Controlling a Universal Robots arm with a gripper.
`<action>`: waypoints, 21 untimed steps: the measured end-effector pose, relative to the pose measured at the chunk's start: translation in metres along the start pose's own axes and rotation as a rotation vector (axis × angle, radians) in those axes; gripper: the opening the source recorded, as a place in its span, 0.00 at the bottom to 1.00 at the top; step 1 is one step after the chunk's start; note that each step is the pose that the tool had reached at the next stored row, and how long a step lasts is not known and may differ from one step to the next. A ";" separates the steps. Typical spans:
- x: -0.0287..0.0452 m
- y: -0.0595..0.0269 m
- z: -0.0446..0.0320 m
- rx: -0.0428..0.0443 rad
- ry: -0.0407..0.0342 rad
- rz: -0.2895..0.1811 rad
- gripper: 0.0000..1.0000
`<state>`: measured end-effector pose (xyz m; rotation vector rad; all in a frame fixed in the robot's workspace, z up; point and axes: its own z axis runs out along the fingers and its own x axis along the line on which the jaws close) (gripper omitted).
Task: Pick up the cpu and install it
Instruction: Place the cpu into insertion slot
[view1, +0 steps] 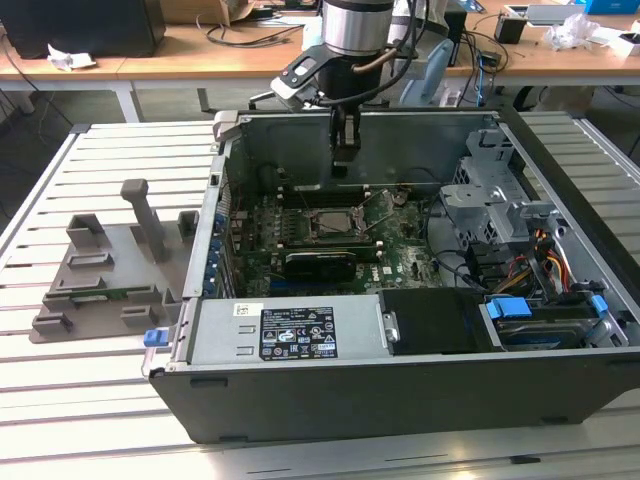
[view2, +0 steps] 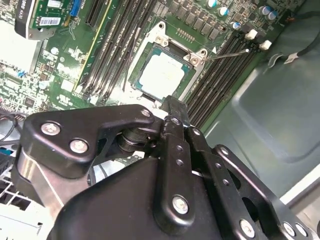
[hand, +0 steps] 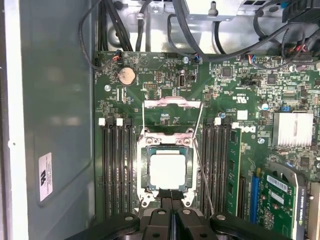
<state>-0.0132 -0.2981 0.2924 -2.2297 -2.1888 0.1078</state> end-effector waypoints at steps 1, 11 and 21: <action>-0.0001 -0.0001 -0.0024 0.0000 -0.0001 0.000 0.11; -0.0006 -0.0010 -0.0186 0.0000 0.0000 0.000 0.11; -0.0012 -0.0019 -0.0342 0.0000 -0.0002 0.000 0.11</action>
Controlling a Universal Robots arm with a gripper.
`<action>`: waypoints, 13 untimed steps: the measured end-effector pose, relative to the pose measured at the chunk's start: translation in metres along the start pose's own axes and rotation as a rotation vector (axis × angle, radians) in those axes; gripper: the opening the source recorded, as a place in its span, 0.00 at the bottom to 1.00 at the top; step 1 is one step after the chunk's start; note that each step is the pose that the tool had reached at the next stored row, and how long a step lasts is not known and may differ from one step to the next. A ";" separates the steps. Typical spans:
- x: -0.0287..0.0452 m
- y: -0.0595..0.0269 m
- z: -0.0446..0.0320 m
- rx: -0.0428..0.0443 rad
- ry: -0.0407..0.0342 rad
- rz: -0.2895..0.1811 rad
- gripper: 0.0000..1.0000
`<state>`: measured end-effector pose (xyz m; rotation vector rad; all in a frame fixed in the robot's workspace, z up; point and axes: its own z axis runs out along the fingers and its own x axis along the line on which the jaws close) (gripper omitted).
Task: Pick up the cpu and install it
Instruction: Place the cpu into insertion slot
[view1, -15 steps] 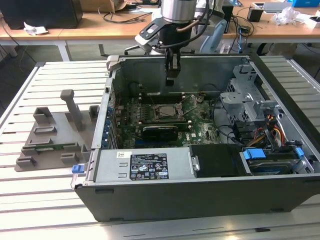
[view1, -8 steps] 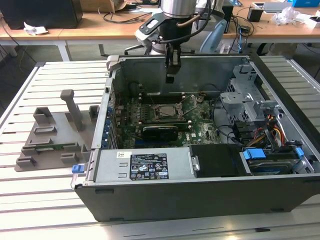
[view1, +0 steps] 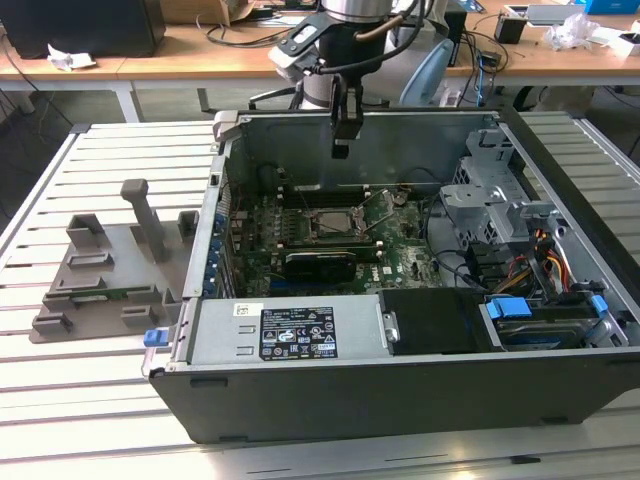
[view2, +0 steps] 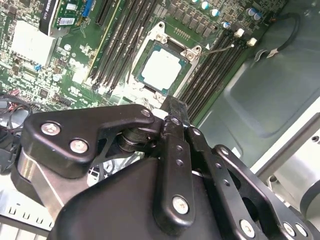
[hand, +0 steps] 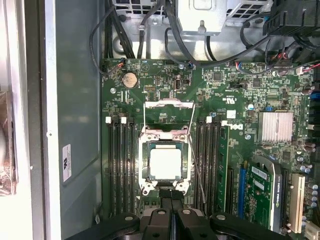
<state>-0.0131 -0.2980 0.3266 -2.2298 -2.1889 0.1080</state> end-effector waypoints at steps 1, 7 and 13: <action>-0.0001 -0.0001 -0.0022 0.0000 0.0000 0.000 0.11; -0.0005 -0.0008 -0.0148 0.0000 0.0000 0.000 0.11; -0.0008 -0.0011 -0.0229 0.0001 0.0000 0.000 0.11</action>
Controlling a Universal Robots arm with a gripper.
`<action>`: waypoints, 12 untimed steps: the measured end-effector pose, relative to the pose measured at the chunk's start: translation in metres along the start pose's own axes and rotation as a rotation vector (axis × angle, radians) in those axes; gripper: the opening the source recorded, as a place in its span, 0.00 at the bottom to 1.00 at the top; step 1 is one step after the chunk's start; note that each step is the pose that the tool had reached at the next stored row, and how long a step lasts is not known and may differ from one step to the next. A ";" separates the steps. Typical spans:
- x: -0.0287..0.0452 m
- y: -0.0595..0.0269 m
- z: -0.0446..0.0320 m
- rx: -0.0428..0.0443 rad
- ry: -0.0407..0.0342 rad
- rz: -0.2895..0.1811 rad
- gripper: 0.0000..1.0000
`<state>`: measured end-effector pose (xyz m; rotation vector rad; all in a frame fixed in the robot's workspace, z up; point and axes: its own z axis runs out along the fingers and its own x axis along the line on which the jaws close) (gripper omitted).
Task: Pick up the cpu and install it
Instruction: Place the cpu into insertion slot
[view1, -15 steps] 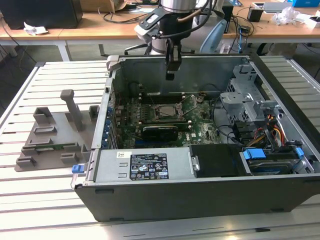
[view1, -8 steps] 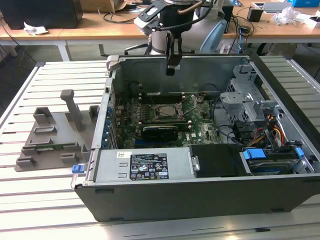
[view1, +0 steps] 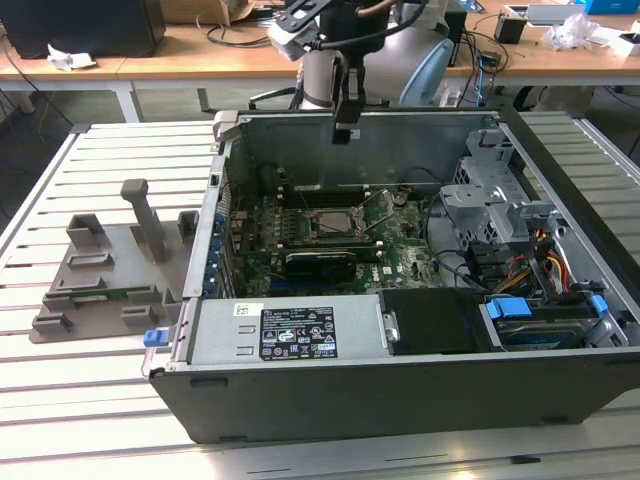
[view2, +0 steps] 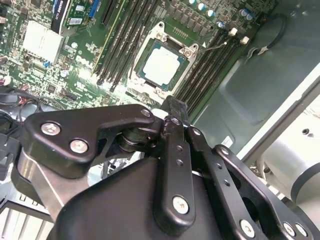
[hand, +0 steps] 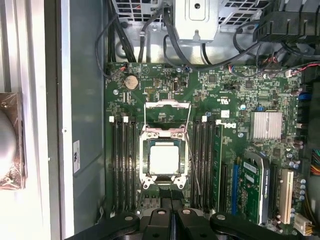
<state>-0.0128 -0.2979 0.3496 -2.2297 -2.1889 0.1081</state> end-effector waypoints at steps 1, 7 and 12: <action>0.0000 -0.0001 -0.0010 0.0000 -0.0001 0.000 0.11; -0.0004 -0.0004 -0.0100 0.0000 0.0000 0.000 0.11; -0.0006 -0.0007 -0.0157 0.0002 -0.0001 0.000 0.11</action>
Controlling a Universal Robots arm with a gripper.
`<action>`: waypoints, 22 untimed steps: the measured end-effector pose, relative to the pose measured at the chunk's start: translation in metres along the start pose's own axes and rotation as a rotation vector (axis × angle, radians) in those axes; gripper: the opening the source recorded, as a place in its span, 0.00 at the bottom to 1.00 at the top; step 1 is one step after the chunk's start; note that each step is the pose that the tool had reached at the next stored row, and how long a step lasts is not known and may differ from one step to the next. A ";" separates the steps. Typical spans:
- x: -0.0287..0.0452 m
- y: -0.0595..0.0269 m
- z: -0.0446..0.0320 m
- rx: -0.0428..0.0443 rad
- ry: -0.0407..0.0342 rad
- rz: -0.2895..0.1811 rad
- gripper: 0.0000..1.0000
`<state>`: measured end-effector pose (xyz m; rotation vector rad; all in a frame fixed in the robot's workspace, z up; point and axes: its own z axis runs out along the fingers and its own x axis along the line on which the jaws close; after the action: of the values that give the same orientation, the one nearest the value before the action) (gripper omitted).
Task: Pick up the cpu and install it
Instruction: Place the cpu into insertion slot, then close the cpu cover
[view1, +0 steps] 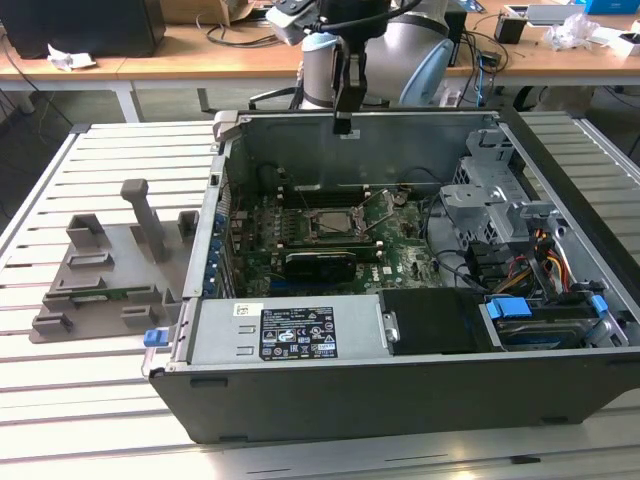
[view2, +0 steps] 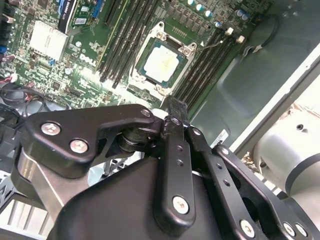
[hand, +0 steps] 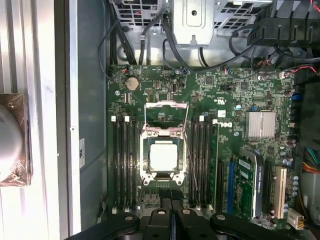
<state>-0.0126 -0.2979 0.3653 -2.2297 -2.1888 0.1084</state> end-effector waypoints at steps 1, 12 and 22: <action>0.0000 0.0000 -0.0011 0.0000 0.0000 0.000 0.11; -0.0010 -0.0012 -0.0261 0.0004 -0.0003 0.000 0.11; -0.0009 0.0040 -0.0265 0.0006 0.0014 0.000 0.11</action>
<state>-0.0070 -0.2979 0.3915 -2.2288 -2.1878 0.1074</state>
